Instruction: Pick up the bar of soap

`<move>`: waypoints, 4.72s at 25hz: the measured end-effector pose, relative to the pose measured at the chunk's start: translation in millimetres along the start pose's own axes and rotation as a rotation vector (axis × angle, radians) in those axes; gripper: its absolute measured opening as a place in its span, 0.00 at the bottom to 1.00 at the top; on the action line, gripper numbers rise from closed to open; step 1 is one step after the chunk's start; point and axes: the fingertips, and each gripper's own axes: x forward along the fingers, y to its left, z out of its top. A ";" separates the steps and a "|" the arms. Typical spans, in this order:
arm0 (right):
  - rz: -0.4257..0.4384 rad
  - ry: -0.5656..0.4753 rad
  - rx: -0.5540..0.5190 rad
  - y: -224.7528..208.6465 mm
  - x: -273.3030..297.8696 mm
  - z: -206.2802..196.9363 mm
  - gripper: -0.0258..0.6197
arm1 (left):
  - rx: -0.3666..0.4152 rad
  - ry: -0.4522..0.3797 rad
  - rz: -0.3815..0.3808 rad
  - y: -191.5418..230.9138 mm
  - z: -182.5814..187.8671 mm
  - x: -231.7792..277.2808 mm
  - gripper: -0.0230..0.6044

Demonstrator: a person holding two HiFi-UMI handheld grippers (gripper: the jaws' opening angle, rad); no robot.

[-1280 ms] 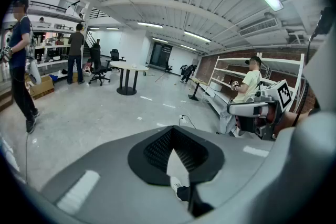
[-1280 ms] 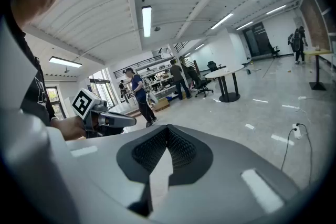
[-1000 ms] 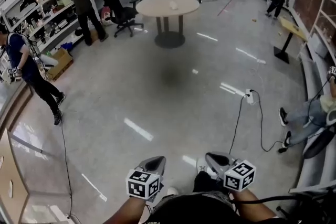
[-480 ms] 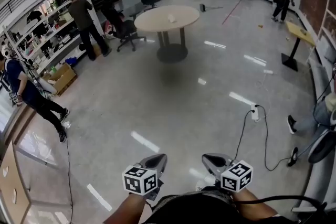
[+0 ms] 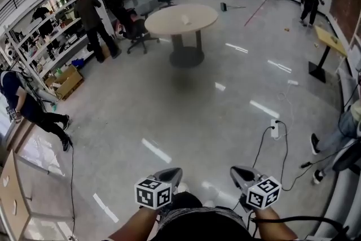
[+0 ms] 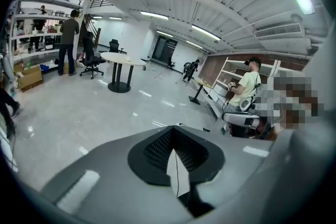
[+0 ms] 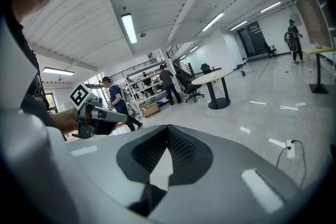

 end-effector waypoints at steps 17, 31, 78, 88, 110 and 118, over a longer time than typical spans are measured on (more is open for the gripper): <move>-0.047 0.040 -0.013 -72.7 148.3 112.7 0.05 | 0.130 -0.041 -0.113 91.2 182.8 137.3 0.05; -0.010 0.090 -0.062 -80.2 286.4 174.4 0.05 | 0.077 -0.040 -0.058 228.2 245.5 158.5 0.05; 0.161 0.091 -0.021 -411.9 418.0 354.6 0.05 | 0.069 -0.019 0.170 255.2 462.5 428.5 0.05; 0.108 0.115 -0.009 -444.8 488.9 394.5 0.05 | 0.052 -0.010 0.124 315.8 519.0 468.4 0.05; 0.060 0.132 -0.094 -443.4 683.6 499.4 0.05 | 0.025 -0.069 0.086 497.1 635.2 492.0 0.05; 0.102 0.145 -0.086 -450.5 719.0 515.0 0.05 | 0.005 -0.061 0.115 517.7 650.3 499.4 0.05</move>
